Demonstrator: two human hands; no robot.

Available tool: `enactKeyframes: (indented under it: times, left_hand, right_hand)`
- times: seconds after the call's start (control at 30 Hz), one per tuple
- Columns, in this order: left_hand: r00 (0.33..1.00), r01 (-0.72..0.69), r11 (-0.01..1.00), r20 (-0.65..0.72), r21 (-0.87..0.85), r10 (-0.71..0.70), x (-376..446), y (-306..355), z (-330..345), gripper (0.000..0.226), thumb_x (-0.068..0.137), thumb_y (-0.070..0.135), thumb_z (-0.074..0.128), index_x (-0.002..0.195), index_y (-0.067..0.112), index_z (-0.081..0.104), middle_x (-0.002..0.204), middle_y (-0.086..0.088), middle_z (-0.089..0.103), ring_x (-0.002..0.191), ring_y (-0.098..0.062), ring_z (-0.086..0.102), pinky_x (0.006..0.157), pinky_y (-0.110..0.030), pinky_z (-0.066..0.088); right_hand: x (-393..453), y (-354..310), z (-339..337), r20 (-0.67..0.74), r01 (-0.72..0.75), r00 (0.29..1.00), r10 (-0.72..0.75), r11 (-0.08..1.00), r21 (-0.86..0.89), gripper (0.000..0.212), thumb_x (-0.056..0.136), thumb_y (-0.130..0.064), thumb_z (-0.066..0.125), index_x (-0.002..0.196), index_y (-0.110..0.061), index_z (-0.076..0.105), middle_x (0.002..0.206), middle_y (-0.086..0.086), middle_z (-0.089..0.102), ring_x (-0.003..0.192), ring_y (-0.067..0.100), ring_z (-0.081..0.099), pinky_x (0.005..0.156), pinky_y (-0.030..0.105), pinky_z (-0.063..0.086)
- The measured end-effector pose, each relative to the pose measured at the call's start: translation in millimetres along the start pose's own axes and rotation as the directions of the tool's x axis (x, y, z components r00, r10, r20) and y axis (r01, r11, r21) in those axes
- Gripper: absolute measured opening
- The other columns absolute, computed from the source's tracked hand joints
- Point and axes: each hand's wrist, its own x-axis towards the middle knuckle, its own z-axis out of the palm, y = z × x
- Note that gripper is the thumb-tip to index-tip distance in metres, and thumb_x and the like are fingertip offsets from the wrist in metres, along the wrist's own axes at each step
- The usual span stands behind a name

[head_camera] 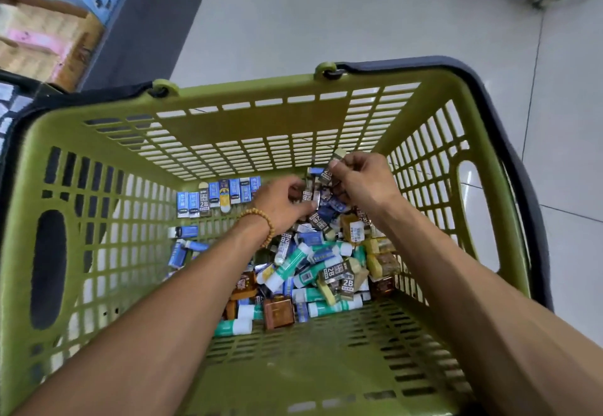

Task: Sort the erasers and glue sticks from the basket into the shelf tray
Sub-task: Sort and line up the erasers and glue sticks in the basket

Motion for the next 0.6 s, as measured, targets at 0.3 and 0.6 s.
enactKeyframes:
  times: [0.3,0.6]
  left_hand:
    - [0.999,0.019,1.000,-0.032,0.014,-0.019,15,6,6,0.048,0.068,0.027,0.086,0.109,0.026,0.060,0.111,0.005,0.060,0.097,-0.015,0.059,0.083,-0.030,0.053]
    - [0.985,-0.008,1.000,-0.174,-0.027,0.003,12,4,-7,0.028,0.077,0.017,0.080,0.094,0.024,0.059,0.088,0.005,0.062,0.076,-0.009,0.059,0.061,-0.021,0.048]
  right_hand:
    - [6,2,-2,-0.056,0.017,0.998,-0.020,0.998,-0.062,0.026,0.095,-0.026,0.065,0.085,-0.002,0.068,0.085,0.019,0.073,0.082,0.038,0.071,0.077,0.052,0.058]
    - [6,5,-1,-0.037,0.001,0.999,-0.005,0.995,-0.102,0.024,0.097,-0.025,0.063,0.084,-0.005,0.068,0.087,0.019,0.072,0.076,0.028,0.069,0.081,0.052,0.058]
